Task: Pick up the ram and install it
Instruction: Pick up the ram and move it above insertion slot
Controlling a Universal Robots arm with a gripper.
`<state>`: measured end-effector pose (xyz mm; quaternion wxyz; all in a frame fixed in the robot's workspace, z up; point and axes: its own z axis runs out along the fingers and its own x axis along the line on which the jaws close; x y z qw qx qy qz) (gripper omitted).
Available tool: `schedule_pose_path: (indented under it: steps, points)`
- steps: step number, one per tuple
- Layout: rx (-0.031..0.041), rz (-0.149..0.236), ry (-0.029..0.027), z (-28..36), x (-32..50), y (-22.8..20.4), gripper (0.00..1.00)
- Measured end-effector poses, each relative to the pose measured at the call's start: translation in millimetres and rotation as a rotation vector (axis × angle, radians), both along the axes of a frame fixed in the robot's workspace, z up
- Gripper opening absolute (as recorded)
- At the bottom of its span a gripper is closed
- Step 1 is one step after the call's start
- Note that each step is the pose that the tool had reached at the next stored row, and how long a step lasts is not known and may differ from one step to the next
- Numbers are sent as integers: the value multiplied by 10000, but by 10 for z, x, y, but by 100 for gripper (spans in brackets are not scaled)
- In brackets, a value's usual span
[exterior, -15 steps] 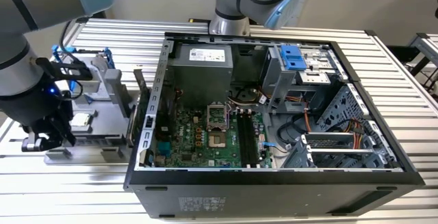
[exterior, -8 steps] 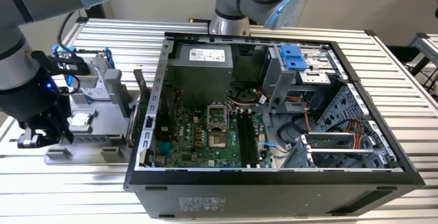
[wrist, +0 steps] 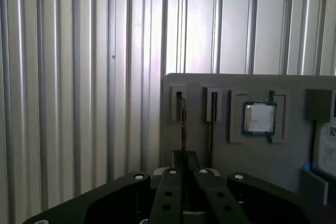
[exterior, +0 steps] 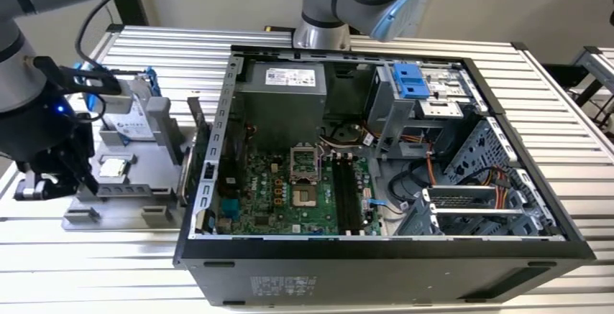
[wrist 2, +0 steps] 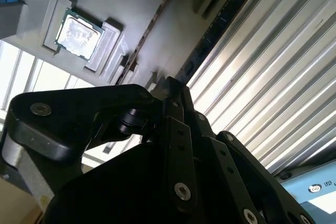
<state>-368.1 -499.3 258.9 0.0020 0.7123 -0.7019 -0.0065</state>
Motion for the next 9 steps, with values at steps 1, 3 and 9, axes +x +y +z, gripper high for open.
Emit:
schedule_pose_path:
  steps: [1, 3, 9]
  points:
    - [0, -4, 0, 18, 0, 0, 0]
    - [0, -13, 0, 54, 1, -1, 0]
    - [0, -43, 1, 171, 0, 0, 0]
